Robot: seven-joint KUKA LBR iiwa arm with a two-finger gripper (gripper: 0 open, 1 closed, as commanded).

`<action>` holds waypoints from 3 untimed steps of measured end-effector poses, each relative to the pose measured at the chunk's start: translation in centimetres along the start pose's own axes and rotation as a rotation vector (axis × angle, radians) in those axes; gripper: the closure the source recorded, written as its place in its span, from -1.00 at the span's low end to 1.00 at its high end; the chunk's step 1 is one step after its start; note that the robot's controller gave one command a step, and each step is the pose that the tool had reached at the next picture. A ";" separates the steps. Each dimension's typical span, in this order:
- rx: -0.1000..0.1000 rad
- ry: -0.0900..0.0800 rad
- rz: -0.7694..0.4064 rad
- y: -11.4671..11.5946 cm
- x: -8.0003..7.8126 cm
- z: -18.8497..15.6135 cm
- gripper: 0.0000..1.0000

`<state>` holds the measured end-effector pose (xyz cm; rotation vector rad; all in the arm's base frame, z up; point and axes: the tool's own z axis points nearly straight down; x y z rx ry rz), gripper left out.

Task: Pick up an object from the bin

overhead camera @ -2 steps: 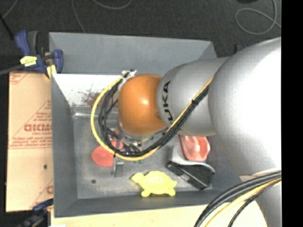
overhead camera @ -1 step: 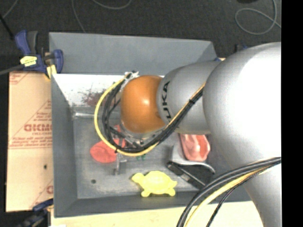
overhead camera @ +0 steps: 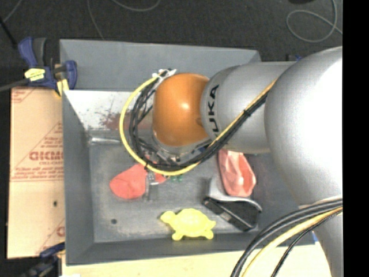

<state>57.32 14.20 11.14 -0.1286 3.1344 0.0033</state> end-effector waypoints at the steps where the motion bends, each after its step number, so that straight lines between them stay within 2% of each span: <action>1: -0.001 -0.007 -0.011 0.3 0.5 1.8 -1.00; 2: -0.001 -0.005 -0.076 0.0 -1.6 4.0 1.00; 3: -0.001 -0.005 -0.076 0.0 -1.6 4.0 1.00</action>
Offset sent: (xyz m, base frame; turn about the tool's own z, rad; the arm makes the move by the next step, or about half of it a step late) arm 0.0141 0.0018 -0.0414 -0.0791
